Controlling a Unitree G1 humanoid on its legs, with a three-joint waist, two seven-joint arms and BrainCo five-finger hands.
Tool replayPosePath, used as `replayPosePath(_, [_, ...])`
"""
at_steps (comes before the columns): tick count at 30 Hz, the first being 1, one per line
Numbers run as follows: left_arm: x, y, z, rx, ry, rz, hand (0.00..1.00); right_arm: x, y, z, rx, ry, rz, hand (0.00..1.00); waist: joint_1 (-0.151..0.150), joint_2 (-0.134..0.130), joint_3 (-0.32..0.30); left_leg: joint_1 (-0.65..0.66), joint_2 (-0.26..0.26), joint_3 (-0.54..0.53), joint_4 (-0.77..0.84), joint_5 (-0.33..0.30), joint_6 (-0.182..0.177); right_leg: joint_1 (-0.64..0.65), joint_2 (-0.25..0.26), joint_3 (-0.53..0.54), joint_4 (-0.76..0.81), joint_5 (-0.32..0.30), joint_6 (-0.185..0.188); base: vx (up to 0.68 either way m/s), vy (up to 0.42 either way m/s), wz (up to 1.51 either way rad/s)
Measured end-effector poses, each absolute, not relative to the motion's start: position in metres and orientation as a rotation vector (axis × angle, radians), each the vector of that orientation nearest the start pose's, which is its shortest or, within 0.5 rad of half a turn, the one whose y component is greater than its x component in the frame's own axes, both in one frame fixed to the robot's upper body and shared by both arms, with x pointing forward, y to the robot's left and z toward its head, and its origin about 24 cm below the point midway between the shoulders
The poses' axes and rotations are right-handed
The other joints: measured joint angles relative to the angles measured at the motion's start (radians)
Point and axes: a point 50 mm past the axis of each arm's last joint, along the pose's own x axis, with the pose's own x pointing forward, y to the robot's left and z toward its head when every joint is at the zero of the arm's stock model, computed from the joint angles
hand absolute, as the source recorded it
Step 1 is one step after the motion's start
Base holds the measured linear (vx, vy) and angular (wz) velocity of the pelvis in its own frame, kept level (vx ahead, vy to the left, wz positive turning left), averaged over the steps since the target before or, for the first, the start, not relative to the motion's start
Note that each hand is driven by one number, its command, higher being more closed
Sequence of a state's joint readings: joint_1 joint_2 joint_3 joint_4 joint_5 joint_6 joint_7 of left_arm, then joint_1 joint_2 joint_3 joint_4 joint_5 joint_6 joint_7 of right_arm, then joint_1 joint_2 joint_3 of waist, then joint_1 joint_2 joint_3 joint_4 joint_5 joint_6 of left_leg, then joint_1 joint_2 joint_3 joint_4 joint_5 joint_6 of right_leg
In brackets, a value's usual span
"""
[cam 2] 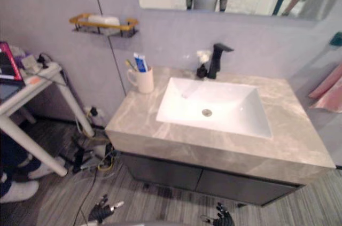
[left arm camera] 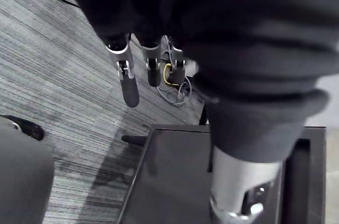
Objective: Organize washtable
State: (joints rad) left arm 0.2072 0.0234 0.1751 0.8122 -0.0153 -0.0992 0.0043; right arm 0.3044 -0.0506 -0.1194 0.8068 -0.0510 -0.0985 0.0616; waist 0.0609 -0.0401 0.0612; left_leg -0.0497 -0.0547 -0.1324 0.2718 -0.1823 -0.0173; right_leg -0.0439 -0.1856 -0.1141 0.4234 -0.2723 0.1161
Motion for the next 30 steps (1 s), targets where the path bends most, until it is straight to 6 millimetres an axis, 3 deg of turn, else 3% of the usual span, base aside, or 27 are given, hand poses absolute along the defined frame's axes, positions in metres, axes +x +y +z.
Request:
replayPosePath(4, [0.115,0.191,-0.142,0.006,0.893,0.172,0.0,0.062,-0.193,-0.15,-0.003,1.008,-0.135,0.0,-0.017,-0.006,0.036,-0.09,-0.018,-0.16,0.084,-0.013,-0.011,-0.056,0.053,0.188,0.155,-0.014,-0.015,0.01,-0.092,1.34])
replayPosePath(7, [0.122,0.186,-0.14,0.022,0.879,0.154,0.0,0.063,-0.195,-0.15,0.001,1.006,-0.141,0.0,-0.015,-0.003,0.033,-0.125,-0.009,-0.282,0.068,0.021,-0.059,-0.048,0.103,0.201,0.156,-0.029,-0.042,0.01,-0.275,1.16])
replayPosePath(8, [0.126,0.182,-0.14,0.027,0.871,0.134,0.0,0.065,-0.197,-0.148,-0.001,0.994,-0.148,0.0,0.003,-0.004,0.025,-0.133,0.014,-0.305,0.042,0.039,-0.083,-0.047,0.129,0.211,0.133,-0.029,-0.042,-0.04,-0.351,0.4])
replayPosePath(10, [0.129,0.178,-0.139,0.027,0.864,0.12,0.0,0.073,-0.199,-0.146,0.002,0.966,-0.167,0.0,0.022,0.005,0.023,-0.134,0.048,-0.304,-0.007,0.076,-0.106,-0.046,0.155,0.218,0.09,-0.036,-0.048,-0.05,-0.28,0.19])
replayPosePath(13, [0.132,0.169,-0.14,0.017,0.867,0.098,0.0,0.08,-0.201,-0.142,0.0,0.934,-0.187,0.0,0.01,0.023,0.026,-0.122,0.084,-0.28,-0.066,0.13,-0.128,0.003,0.167,0.16,-0.004,-0.07,-0.079,-0.09,-0.194,0.35])
replayPosePath(16, [0.138,0.161,-0.138,0.008,0.851,0.093,0.0,0.092,-0.196,-0.136,-0.007,0.874,-0.167,0.0,0.004,0.03,0.052,-0.13,0.111,-0.271,-0.089,0.17,-0.139,0.003,0.191,0.105,0.022,-0.099,-0.115,-0.17,-0.142,0.47])
replayPosePath(18, [0.142,0.157,-0.136,0.011,0.834,0.075,0.0,0.094,-0.192,-0.136,-0.009,0.866,-0.168,0.0,0.009,0.026,0.059,-0.138,0.14,-0.164,-0.088,0.182,-0.116,-0.013,0.189,0.057,0.05,-0.108,-0.141,-0.2,-0.119,0.78])
replayPosePath(19, [0.143,0.155,-0.136,0.01,0.83,0.068,0.0,0.101,-0.19,-0.134,-0.017,0.851,-0.154,0.0,0.002,0.03,0.061,-0.18,0.167,-0.048,-0.036,0.177,-0.109,-0.02,0.18,0.013,0.053,-0.114,-0.173,-0.17,-0.072,0.79])
replayPosePath(21, [0.149,0.151,-0.132,0.003,0.802,0.06,0.0,0.103,-0.185,-0.135,-0.006,0.85,-0.146,0.0,-0.002,0.019,0.065,-0.234,0.174,0.081,0.131,0.149,-0.077,-0.031,0.145,-0.055,0.049,-0.112,-0.178,-0.11,-0.037,1.03])
replayPosePath(23, [0.15,0.15,-0.13,0.004,0.791,0.055,0.0,0.104,-0.182,-0.135,0.002,0.851,-0.143,0.0,-0.003,0.01,0.068,-0.234,0.178,0.17,0.224,0.072,-0.046,-0.024,0.111,-0.114,0.049,-0.104,-0.167,-0.01,0.051,1.08])
replayPosePath(24, [0.15,0.148,-0.13,0.001,0.792,0.054,0.0,0.103,-0.181,-0.137,0.003,0.86,-0.138,0.0,-0.018,0.01,0.071,-0.226,0.184,0.218,0.256,0.046,-0.036,-0.017,0.094,-0.149,0.051,-0.101,-0.161,0.04,0.096,1.07])
replayPosePath(26, [0.148,0.148,-0.131,0.005,0.796,0.051,0.0,0.111,-0.18,-0.137,0.003,0.853,-0.132,0.0,-0.019,0.023,0.075,-0.217,0.19,0.304,0.233,0.048,-0.029,-0.013,0.08,-0.176,0.058,-0.097,-0.153,0.03,0.145,0.82])
replayPosePath(30, [0.148,0.153,-0.133,0.072,0.811,0.002,0.0,0.12,-0.169,-0.141,0.032,0.863,-0.114,0.0,-0.02,0.001,0.069,-0.165,0.133,0.298,0.062,0.087,-0.003,0.022,0.073,-0.181,-0.061,-0.048,-0.097,-0.01,0.163,0.4])
